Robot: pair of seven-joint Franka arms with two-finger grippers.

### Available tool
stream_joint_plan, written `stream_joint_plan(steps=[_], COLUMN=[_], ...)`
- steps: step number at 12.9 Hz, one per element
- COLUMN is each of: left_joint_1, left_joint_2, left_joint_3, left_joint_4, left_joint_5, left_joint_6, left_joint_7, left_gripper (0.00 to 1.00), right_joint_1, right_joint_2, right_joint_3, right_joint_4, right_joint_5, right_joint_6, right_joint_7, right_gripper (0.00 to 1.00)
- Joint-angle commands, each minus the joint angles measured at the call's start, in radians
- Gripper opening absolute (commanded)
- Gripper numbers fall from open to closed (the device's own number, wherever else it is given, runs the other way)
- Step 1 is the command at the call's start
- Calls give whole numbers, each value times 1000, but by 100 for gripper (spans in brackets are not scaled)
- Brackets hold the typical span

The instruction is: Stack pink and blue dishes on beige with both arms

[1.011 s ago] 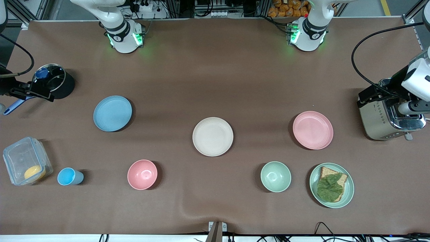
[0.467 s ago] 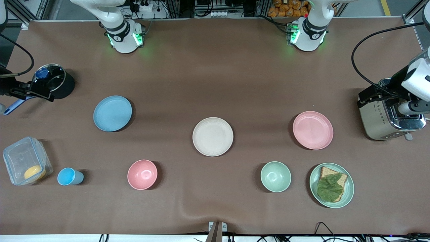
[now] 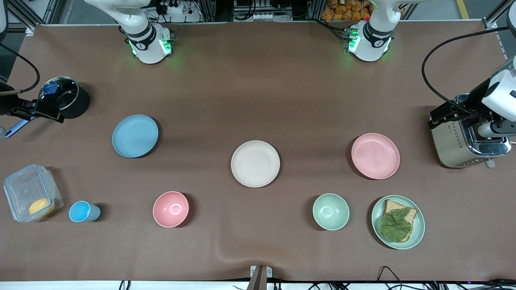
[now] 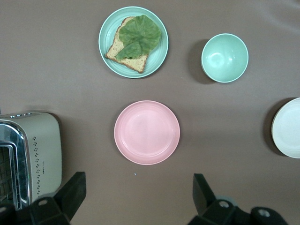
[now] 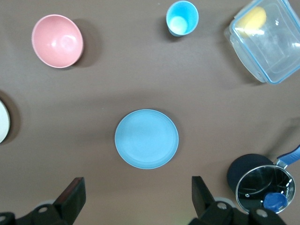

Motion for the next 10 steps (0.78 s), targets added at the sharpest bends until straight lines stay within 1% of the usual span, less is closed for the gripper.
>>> stream_joint_plan(steps=[1, 2, 4, 6, 10], left_joint_1=[-6, -6, -8, -8, -8], left_joint_2=[5, 5, 5, 5, 5], left_joint_3=[1, 1, 1, 1, 1], left_joint_4=[15, 15, 15, 15, 15], left_joint_5=[27, 25, 25, 25, 25], left_joint_6=[1, 1, 1, 1, 1], left_joint_7=[-3, -3, -3, -3, -3], left_gripper=[100, 100, 100, 100, 100], right_joint_1=[-81, -99, -136, -144, -150], right_joint_2=[31, 38, 42, 47, 50], right_joint_3=[10, 9, 9, 10, 10], right_joint_4=[-11, -23, -95, -214, -362], right_joint_5=[-3, -4, -3, 0, 16], right_joint_6=[-37, -39, -2, 129, 272], right_joint_7=[-63, -105, -154, -179, -208], right_gripper=[100, 100, 100, 100, 100])
